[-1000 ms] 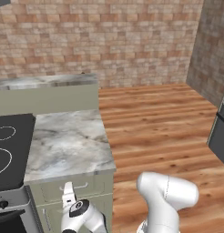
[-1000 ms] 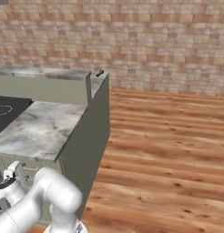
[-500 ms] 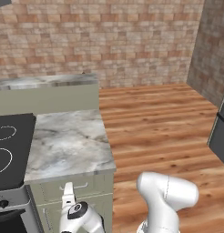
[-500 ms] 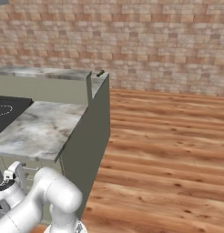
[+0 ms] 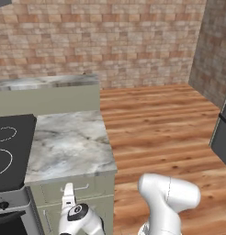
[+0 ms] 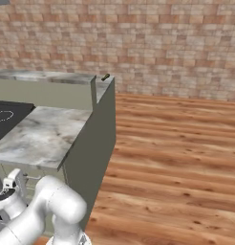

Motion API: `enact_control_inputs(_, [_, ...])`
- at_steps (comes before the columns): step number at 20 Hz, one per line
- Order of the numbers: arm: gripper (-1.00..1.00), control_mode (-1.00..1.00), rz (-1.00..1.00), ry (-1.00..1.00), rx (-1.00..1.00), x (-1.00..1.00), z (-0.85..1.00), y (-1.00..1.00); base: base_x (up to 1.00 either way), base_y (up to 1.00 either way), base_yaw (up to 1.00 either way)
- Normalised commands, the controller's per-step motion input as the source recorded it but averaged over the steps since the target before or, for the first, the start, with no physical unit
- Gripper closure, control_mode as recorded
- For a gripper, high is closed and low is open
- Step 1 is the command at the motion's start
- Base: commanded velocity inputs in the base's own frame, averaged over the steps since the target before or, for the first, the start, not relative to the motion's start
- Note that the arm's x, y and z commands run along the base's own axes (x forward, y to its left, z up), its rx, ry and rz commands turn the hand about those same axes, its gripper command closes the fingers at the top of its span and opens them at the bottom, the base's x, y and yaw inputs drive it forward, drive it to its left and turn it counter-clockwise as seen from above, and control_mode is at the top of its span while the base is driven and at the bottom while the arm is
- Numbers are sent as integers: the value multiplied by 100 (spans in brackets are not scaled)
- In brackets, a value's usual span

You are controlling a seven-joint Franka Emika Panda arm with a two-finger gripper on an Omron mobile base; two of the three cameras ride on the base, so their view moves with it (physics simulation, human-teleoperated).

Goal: Open the drawer on the left and place the cutting tools on the cutting board.

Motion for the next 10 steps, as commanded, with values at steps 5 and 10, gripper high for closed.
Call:
enact_control_inputs(5, [100, -100, 0, 0, 0, -2, 0, 0, 0, 0, 0])
enact_control_inputs(10, [100, -100, 0, 0, 0, -47, 0, 1, 0, 0, 0])
